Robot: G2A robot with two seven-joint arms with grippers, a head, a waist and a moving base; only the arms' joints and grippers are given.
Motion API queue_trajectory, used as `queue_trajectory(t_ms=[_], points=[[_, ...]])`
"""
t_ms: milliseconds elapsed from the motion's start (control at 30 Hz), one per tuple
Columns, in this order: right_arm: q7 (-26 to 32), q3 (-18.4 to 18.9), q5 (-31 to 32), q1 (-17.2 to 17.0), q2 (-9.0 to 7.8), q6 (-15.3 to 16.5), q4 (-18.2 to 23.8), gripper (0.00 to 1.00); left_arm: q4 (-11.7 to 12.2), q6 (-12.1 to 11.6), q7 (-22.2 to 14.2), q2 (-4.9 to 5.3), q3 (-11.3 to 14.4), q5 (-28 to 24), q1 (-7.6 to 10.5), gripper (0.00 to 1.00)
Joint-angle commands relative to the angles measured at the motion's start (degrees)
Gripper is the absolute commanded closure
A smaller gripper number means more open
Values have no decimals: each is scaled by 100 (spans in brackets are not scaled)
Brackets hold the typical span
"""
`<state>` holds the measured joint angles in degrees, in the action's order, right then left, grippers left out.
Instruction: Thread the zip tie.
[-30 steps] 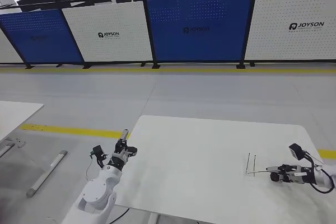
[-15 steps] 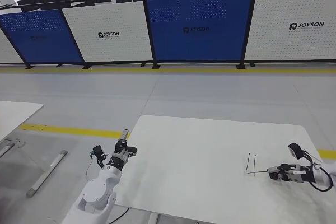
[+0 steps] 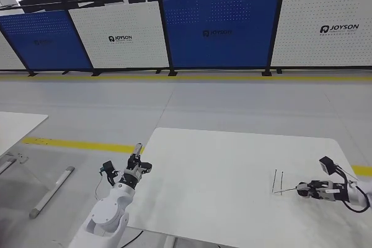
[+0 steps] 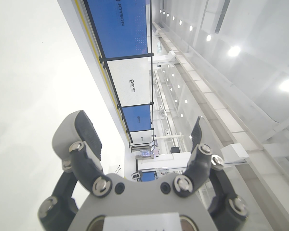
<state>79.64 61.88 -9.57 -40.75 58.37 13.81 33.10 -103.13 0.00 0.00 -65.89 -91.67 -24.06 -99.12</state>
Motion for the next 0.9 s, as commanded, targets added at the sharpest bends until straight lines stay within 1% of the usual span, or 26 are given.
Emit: queue_trajectory(t_ms=[0, 133, 167, 267, 300, 333, 633, 667, 733, 800, 867], points=[[0, 60, -236, -78, -64, 167, 75, 100, 0, 0, 0, 0, 0, 0, 0, 0], [0, 306, -754, -311, -243, 543, 307, 100, 0, 0, 0, 0, 0, 0, 0, 0], [0, 384, -890, -383, -289, 567, 427, 100, 0, 0, 0, 0, 0, 0, 0, 0], [0, 731, -1316, -767, -465, 567, 1133, 100, 0, 0, 0, 0, 0, 0, 0, 0], [0, 865, -1466, -930, -520, 567, 1393, 100, 0, 0, 0, 0, 0, 0, 0, 0], [0, 996, -1577, -1170, -590, 567, 1761, 100, 0, 0, 0, 0, 0, 0, 0, 0], [-41, 986, -1560, -1190, -588, 551, 1766, 100, 0, 0, 0, 0, 0, 0, 0, 0], [-178, 921, -1543, -1287, -569, 478, 1872, 100, 0, 0, 0, 0, 0, 0, 0, 0], [-341, 841, -1773, -1409, -518, 338, 2026, 100, 0, 0, 0, 0, 0, 0, 0, 0], [-642, 742, -1914, -1504, -458, 376, 2309, 100, 0, 0, 0, 0, 0, 0, 0, 0], [-776, 677, -2228, -1579, -398, 440, 2602, 100, 0, 0, 0, 0, 0, 0, 0, 0]])
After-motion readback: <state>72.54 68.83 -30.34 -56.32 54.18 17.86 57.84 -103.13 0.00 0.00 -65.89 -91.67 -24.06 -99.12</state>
